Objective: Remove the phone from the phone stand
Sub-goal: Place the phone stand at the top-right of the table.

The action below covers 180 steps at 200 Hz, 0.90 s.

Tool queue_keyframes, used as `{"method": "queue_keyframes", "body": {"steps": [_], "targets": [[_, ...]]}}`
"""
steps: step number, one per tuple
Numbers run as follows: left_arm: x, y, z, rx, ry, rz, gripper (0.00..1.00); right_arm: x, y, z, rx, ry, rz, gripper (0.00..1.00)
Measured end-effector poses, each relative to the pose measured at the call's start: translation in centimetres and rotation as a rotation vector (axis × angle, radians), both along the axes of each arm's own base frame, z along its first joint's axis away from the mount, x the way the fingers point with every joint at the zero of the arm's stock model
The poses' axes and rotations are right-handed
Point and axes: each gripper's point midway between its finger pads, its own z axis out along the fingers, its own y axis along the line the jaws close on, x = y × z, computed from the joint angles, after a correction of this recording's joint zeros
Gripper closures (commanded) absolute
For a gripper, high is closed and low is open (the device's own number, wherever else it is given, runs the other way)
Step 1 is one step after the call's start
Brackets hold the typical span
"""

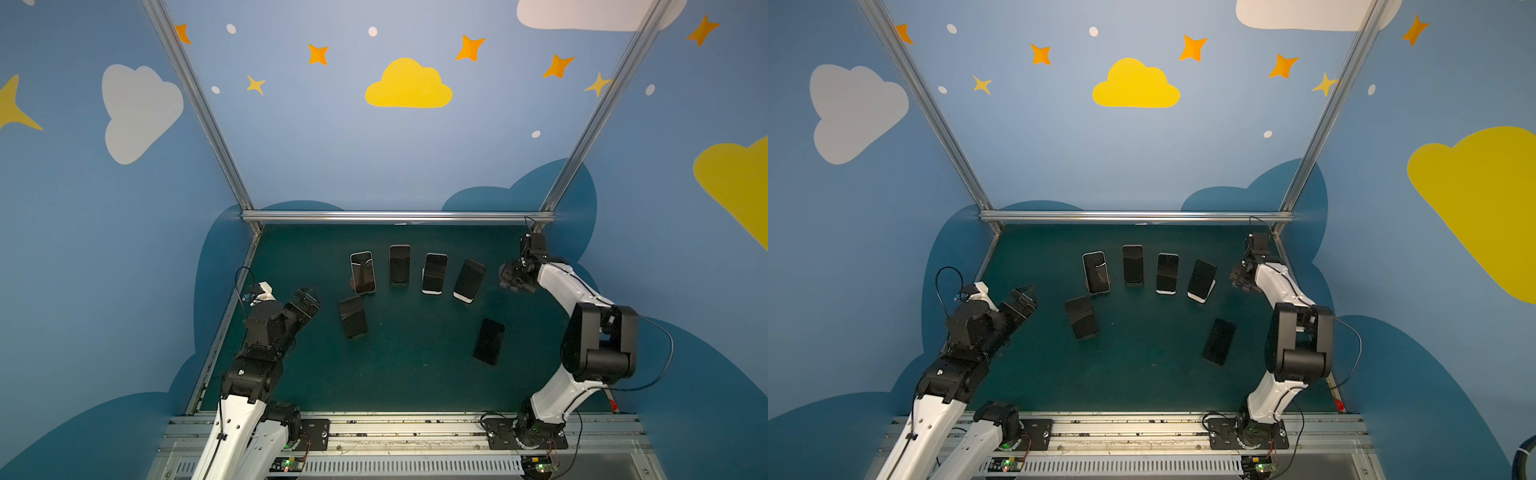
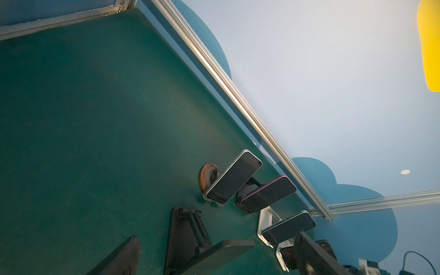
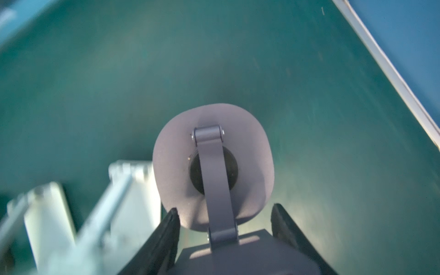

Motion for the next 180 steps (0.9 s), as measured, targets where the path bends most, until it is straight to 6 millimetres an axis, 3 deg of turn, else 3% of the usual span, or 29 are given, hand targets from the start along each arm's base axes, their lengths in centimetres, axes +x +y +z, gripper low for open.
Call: {"method": "queue_keyframes", "body": {"steps": [38, 53, 93, 148, 180], "targets": [[-0.1, 0.0, 0.2, 0.0, -0.006, -0.002, 0.0, 7.7, -0.4, -0.9, 0.052, 0.082, 0.002, 0.54], [-0.1, 0.0, 0.1, 0.0, -0.005, -0.002, 0.0, 9.1, -0.3, -2.1, 0.062, 0.119, 0.008, 0.53], [-0.1, 0.0, 0.1, 0.0, -0.005, -0.002, 0.0, 7.0, 0.2, -5.7, 0.051, 0.284, 0.03, 0.5], [0.0, 0.0, 0.0, 0.001, -0.002, -0.002, 0.0, 6.2, 0.8, -5.8, 0.031, 0.326, 0.057, 0.35], [0.0, 0.0, 0.0, 0.001, -0.002, -0.001, 0.0, 5.8, 1.5, -6.1, -0.002, 0.349, 0.085, 0.32]]}}
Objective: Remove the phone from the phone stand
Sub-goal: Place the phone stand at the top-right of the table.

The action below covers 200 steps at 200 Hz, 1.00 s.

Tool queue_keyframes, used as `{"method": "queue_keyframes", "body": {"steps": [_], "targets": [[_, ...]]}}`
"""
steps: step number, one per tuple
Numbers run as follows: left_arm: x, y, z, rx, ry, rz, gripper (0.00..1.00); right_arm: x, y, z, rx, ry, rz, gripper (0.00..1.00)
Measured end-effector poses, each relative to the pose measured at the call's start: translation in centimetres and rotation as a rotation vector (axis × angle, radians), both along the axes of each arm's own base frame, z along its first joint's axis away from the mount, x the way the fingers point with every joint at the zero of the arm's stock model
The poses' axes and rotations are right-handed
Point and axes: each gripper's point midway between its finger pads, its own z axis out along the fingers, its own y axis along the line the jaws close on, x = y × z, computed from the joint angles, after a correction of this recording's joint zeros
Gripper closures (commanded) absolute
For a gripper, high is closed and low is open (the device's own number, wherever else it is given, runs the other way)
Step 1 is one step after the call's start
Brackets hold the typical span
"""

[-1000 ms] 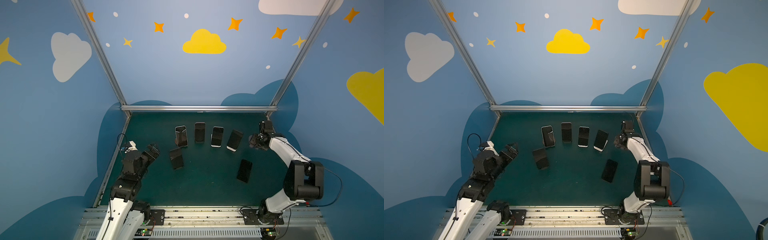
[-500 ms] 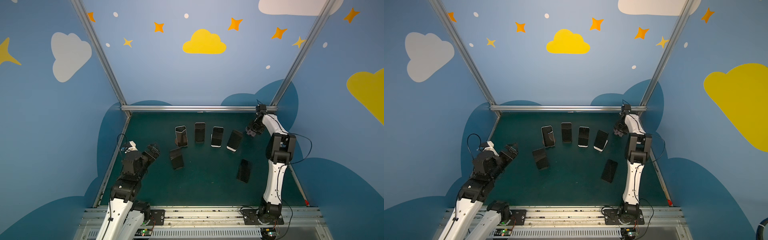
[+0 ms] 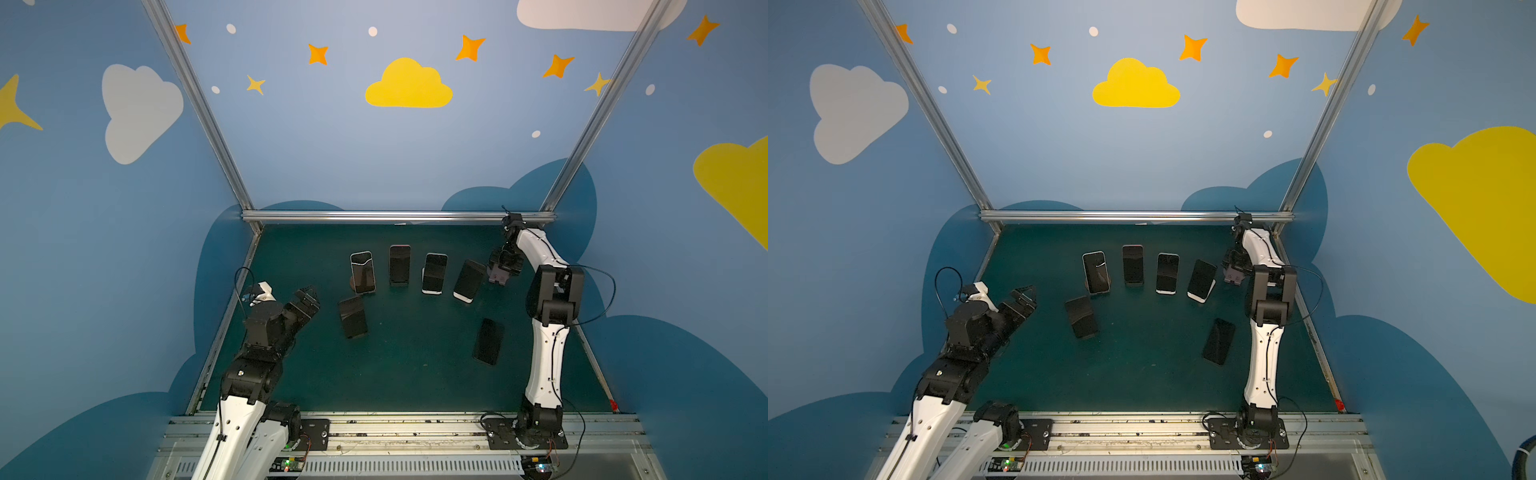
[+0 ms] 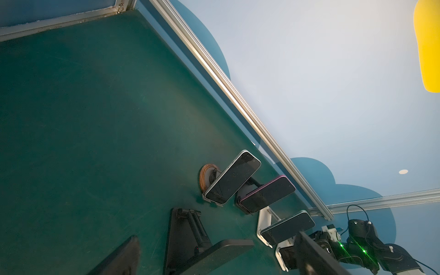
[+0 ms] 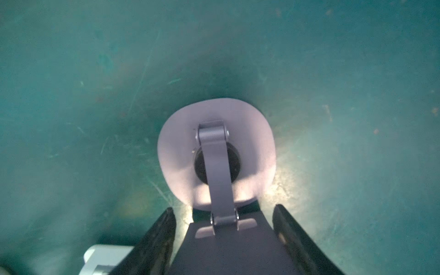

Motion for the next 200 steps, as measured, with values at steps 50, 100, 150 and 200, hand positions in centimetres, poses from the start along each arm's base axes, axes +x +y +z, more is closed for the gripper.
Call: {"method": "queue_keyframes", "body": {"steps": [50, 100, 150, 200], "targets": [[-0.2, 0.0, 0.2, 0.002, -0.008, -0.001, 0.0, -0.4, 0.2, 0.1, -0.004, 0.014, 0.005, 0.27], [-0.2, 0.0, 0.3, 0.001, -0.013, -0.001, 0.0, -1.0, -0.4, 6.0, -0.011, -0.086, -0.015, 0.25], [-0.3, 0.2, 0.4, 0.005, -0.017, 0.004, 0.0, -6.1, 1.0, 13.2, 0.025, -0.241, -0.031, 0.3], [-0.6, 0.9, -0.1, 0.038, 0.002, 0.033, 0.0, -15.5, 12.5, 20.8, 0.135, -0.538, 0.279, 0.28]]}}
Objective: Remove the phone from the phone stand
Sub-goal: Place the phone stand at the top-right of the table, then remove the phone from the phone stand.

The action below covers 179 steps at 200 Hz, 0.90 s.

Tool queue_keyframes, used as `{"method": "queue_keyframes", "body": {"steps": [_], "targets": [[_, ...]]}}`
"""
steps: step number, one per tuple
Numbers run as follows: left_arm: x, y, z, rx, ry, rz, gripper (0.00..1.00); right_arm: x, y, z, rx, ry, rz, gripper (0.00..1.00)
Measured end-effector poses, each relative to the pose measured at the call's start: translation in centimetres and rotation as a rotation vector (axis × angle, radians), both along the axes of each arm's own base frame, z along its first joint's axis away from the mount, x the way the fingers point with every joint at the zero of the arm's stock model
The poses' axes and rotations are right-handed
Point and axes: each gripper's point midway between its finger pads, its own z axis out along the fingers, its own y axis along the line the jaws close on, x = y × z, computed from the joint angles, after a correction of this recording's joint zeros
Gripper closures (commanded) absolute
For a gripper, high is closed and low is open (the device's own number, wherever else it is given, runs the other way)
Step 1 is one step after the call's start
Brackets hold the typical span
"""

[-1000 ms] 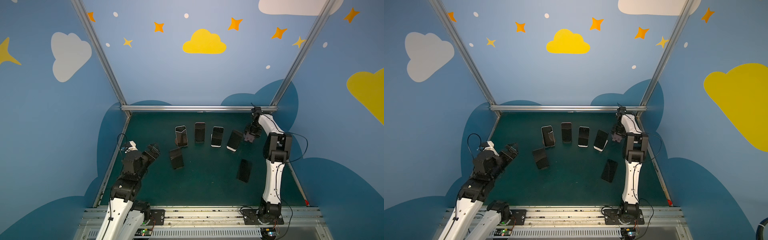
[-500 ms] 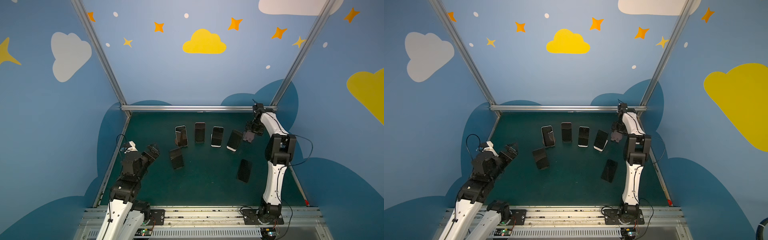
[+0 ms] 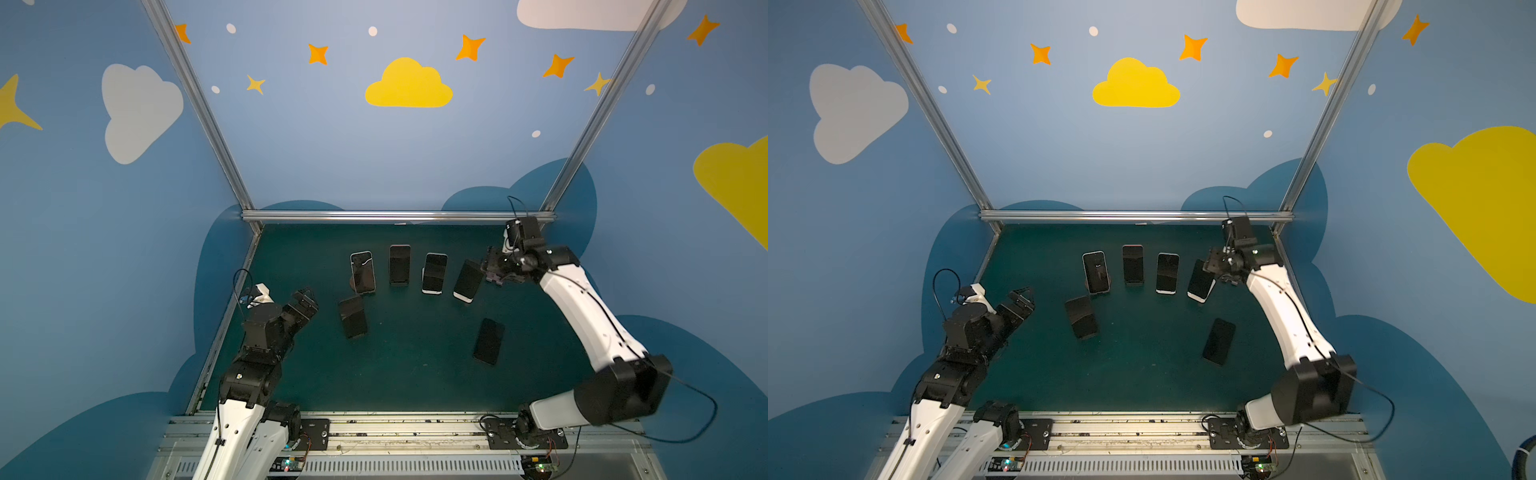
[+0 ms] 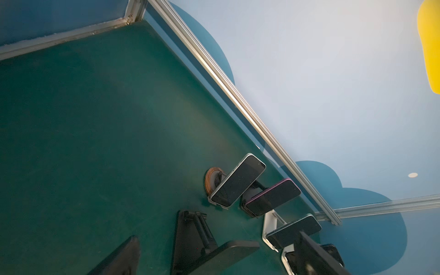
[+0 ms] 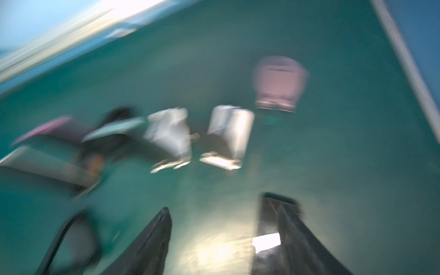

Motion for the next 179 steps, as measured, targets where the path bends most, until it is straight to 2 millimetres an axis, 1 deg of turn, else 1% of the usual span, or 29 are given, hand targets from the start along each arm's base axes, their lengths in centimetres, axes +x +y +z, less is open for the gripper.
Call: {"method": "queue_keyframes", "body": {"steps": [9, 17, 28, 52, 65, 73, 85, 95, 108, 121, 137, 150, 169, 179], "targets": [[-0.1, 0.1, 0.1, 0.007, -0.003, 0.005, 0.0, -1.7, 1.8, 1.3, 0.006, -0.072, 0.068, 0.28], [-0.3, 0.3, 0.2, 0.01, -0.01, 0.01, 0.0, -3.1, 2.4, 2.3, 0.002, -0.125, 0.101, 0.27], [-0.5, 0.4, 0.6, 0.011, -0.023, 0.015, 0.0, -4.6, 2.2, 3.6, -0.008, -0.194, 0.109, 0.27], [-0.7, 0.4, 0.8, 0.008, -0.037, 0.015, 0.0, -6.7, 1.3, 6.2, -0.013, -0.313, 0.095, 0.27], [-0.6, 0.4, 0.7, 0.008, -0.03, 0.014, 0.0, -7.5, 1.2, 7.2, 0.0, -0.351, 0.101, 0.29], [-0.5, 0.4, 0.6, 0.009, -0.025, 0.013, 0.0, -7.8, 1.6, 7.4, 0.01, -0.363, 0.117, 0.29], [-0.5, 0.3, 0.4, 0.005, -0.022, 0.012, 0.0, -8.3, 2.6, 7.3, 0.022, -0.365, 0.153, 0.3], [-0.6, 0.3, 0.3, 0.004, -0.02, 0.012, 0.0, -8.8, 4.1, 6.8, 0.025, -0.358, 0.202, 0.31], [-0.7, 0.4, -0.1, 0.002, -0.015, 0.013, 0.0, -9.5, 6.1, 5.9, 0.015, -0.342, 0.27, 0.33], [-1.0, 0.4, -0.3, -0.003, -0.014, 0.015, 0.0, -10.1, 8.4, 4.6, -0.021, -0.326, 0.339, 0.34], [-1.4, 0.4, -0.6, -0.012, -0.012, 0.019, 0.0, -10.7, 10.0, 3.3, -0.076, -0.332, 0.39, 0.32], [-1.6, 0.4, -0.9, -0.022, -0.01, 0.019, 0.0, -10.6, 10.0, 2.4, -0.104, -0.348, 0.373, 0.25], [-1.8, 0.3, -1.6, -0.035, 0.003, 0.02, 0.0, -9.6, 8.5, 1.2, -0.14, -0.335, 0.296, 0.14], [-1.9, 0.3, -1.8, -0.038, 0.008, 0.019, 0.0, -8.8, 7.5, 0.9, -0.146, -0.327, 0.249, 0.12]]}}
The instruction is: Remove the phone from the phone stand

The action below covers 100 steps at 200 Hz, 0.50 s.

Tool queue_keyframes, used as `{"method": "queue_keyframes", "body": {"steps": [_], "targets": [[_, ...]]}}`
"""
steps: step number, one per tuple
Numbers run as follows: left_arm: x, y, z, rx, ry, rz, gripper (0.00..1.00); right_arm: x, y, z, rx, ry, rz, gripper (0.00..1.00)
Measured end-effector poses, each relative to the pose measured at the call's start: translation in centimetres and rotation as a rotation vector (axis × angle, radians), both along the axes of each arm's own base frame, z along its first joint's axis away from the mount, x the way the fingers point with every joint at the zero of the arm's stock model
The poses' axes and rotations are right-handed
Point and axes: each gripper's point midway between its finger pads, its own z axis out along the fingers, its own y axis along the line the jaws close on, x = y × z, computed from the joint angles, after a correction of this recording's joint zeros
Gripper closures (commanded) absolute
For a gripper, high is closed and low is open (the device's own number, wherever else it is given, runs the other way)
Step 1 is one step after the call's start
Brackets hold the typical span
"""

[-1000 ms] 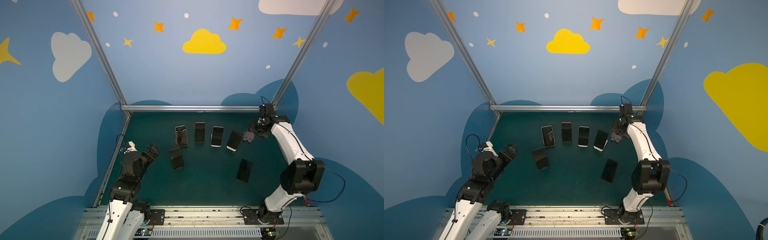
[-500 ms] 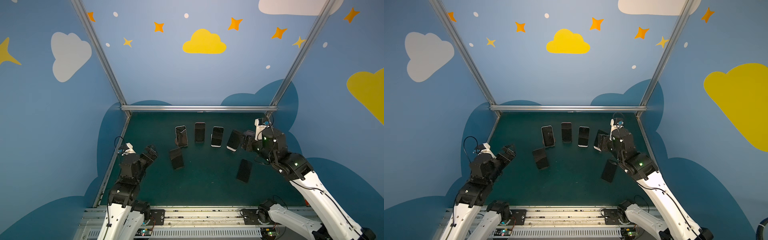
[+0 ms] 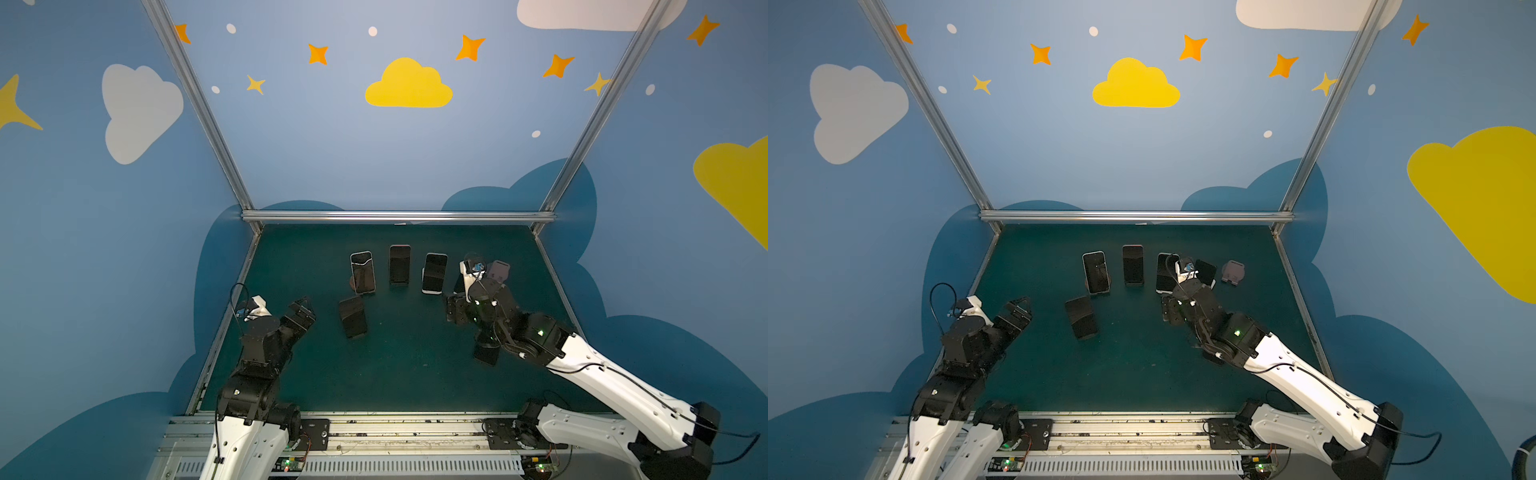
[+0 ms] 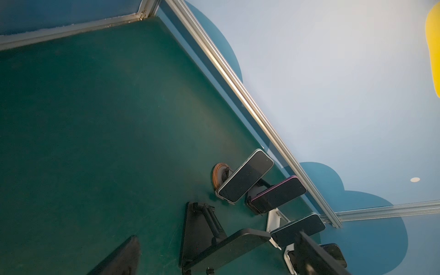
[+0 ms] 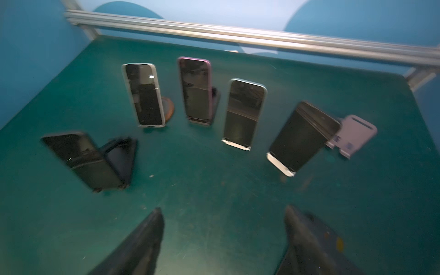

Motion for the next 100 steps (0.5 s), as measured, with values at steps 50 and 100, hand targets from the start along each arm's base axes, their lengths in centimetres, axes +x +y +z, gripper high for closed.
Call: {"method": "queue_keyframes", "body": {"steps": [50, 100], "targets": [[0.4, 0.1, 1.4, 0.018, -0.022, 0.002, 0.0, 4.5, -4.0, -4.2, -0.044, 0.129, -0.206, 0.1], [1.3, 0.3, 2.2, 0.048, -0.032, 0.008, 0.0, 8.2, -7.4, -8.1, -0.052, 0.235, -0.418, 0.09]]}}
